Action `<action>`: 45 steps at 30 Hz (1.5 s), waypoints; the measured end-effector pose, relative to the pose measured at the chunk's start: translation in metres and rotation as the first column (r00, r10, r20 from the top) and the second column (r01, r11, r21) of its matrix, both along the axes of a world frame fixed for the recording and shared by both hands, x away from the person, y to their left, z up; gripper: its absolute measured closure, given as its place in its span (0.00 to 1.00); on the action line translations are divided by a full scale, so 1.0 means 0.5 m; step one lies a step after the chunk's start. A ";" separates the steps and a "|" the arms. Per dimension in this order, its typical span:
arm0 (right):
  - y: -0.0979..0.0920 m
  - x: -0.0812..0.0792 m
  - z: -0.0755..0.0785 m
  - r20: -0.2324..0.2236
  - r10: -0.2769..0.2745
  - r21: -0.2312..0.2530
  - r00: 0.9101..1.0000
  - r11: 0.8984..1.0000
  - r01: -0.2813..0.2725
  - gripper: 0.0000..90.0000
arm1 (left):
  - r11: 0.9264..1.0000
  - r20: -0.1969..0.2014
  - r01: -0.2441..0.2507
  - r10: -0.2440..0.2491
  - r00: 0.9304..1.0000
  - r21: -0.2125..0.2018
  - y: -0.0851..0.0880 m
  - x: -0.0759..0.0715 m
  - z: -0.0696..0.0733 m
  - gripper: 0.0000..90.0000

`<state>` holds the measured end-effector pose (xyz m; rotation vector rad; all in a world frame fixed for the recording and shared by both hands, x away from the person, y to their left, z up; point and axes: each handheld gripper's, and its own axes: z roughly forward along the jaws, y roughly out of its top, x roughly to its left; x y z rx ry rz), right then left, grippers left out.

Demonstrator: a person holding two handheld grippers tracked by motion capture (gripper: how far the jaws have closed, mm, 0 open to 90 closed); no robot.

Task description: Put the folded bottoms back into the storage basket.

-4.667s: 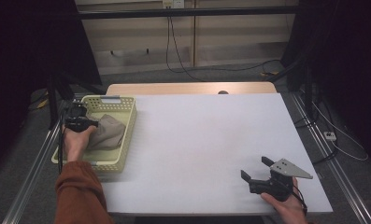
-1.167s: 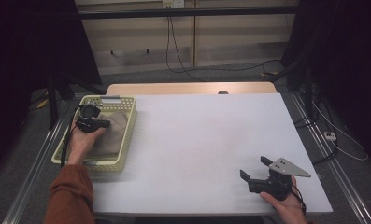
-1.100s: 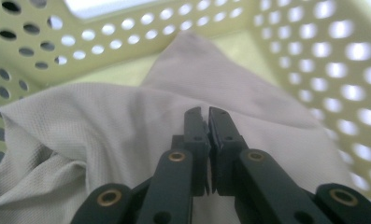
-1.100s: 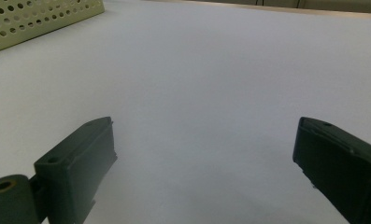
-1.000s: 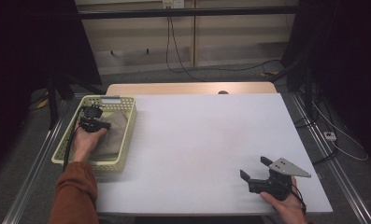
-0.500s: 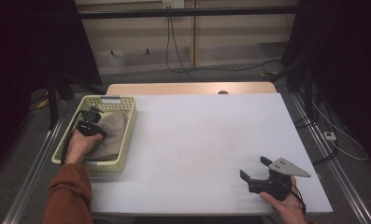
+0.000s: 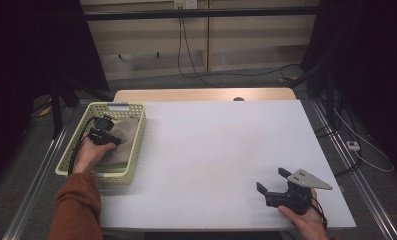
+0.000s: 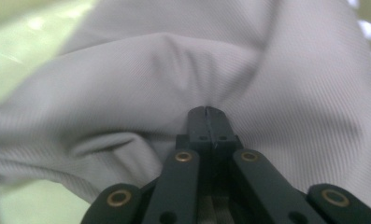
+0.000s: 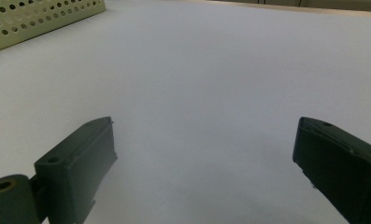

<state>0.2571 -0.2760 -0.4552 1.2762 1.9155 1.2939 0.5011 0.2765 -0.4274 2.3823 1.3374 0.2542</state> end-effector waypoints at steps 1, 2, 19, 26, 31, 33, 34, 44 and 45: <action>0.000 0.000 0.000 0.001 0.000 0.000 1.000 1.000 0.000 0.06 | 1.000 -0.011 0.015 -0.015 1.000 0.008 -0.003 -0.006 0.001 1.00; -0.001 -0.001 0.000 0.002 0.002 -0.002 1.000 1.000 -0.002 0.06 | 1.000 -0.022 0.023 -0.023 0.999 0.015 -0.005 -0.011 0.003 1.00; -0.001 0.001 0.000 -0.005 -0.003 -0.002 1.000 1.000 0.003 0.06 | 0.984 0.059 -0.175 0.177 0.982 -0.034 0.065 0.019 0.004 1.00; -0.001 0.001 0.000 0.000 -0.001 0.002 1.000 1.000 0.001 0.06 | 0.985 0.061 -0.171 0.171 0.983 -0.017 0.059 0.034 -0.002 1.00; 0.000 -0.001 0.002 0.005 -0.004 0.001 1.000 1.000 0.004 0.06 | 0.989 0.130 -0.142 0.136 0.982 0.038 0.047 0.051 -0.008 1.00; -0.001 0.001 0.001 0.002 -0.005 0.002 1.000 1.000 0.005 0.06 | 0.988 0.126 -0.152 0.148 0.981 0.024 0.049 0.053 -0.008 1.00; -0.001 0.001 0.001 0.003 -0.004 0.003 1.000 1.000 0.004 0.06 | 0.987 0.123 -0.159 0.156 0.980 0.014 0.051 0.053 -0.008 1.00; -0.003 -0.001 0.003 0.009 -0.004 0.002 1.000 1.000 0.004 0.06 | 0.974 0.062 -0.224 0.226 0.972 -0.036 0.085 0.039 -0.009 1.00; -0.003 0.000 0.003 0.010 -0.003 0.001 1.000 1.000 0.003 0.06 | 0.973 0.066 -0.228 0.230 0.971 -0.039 0.085 0.039 -0.009 1.00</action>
